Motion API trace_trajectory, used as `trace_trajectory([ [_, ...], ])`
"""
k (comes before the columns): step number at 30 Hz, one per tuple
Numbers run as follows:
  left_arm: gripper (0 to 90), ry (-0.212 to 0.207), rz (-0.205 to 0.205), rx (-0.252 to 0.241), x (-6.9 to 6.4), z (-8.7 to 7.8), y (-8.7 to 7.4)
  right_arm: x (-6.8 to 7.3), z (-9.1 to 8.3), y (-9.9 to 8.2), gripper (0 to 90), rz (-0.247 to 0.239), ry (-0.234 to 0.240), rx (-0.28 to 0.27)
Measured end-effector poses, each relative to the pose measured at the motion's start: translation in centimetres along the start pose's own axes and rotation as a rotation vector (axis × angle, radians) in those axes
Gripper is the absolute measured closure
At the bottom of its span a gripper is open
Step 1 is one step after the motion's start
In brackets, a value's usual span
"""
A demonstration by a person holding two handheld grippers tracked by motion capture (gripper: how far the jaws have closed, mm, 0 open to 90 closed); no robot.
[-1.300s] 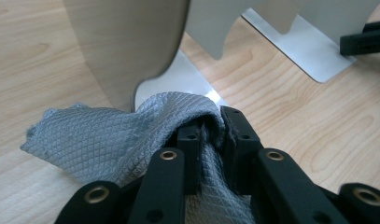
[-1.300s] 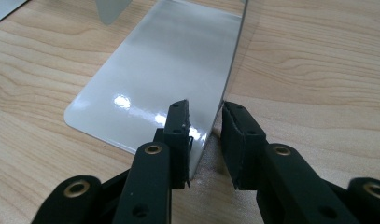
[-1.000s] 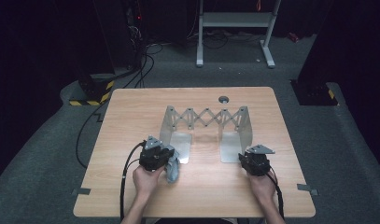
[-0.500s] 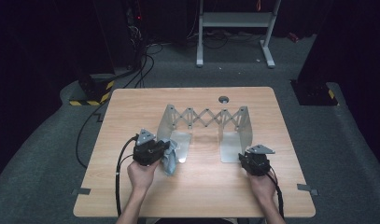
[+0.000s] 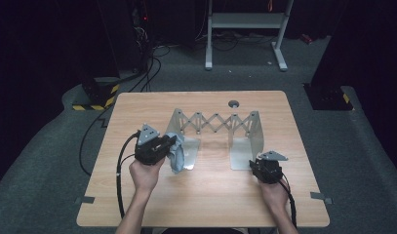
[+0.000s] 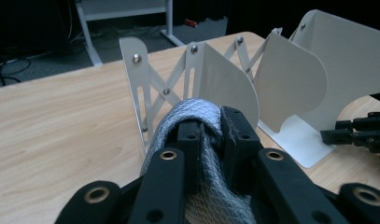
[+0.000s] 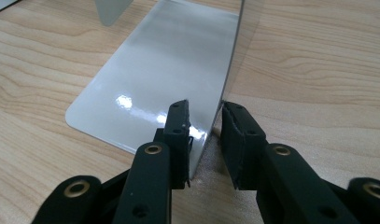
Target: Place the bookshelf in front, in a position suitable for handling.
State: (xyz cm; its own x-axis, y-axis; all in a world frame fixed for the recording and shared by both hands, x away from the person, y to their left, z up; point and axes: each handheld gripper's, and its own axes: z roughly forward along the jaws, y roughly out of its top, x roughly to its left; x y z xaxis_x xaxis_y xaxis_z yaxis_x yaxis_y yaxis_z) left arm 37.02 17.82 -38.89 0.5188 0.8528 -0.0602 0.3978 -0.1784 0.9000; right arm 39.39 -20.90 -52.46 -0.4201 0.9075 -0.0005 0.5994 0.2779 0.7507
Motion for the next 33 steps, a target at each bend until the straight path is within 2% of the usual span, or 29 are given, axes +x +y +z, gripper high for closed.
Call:
trace_trajectory([
  [4, 78.6, 0.004, 0.007, 0.009, 0.0, 0.6, 0.0, 0.0, 0.0, 0.0, 72.6, 0.002, 0.002, 0.001],
  [13, 78.6, 0.025, 0.005, 0.057, 0.2, 2.4, -1.7, 0.0, 0.0, 0.0, 72.5, 0.001, 0.004, 0.001],
  [33, 78.8, 0.041, -0.046, 0.12, 0.3, 4.7, -6.0, 0.1, 0.0, 0.0, 72.5, -0.003, 0.0, -0.001],
])
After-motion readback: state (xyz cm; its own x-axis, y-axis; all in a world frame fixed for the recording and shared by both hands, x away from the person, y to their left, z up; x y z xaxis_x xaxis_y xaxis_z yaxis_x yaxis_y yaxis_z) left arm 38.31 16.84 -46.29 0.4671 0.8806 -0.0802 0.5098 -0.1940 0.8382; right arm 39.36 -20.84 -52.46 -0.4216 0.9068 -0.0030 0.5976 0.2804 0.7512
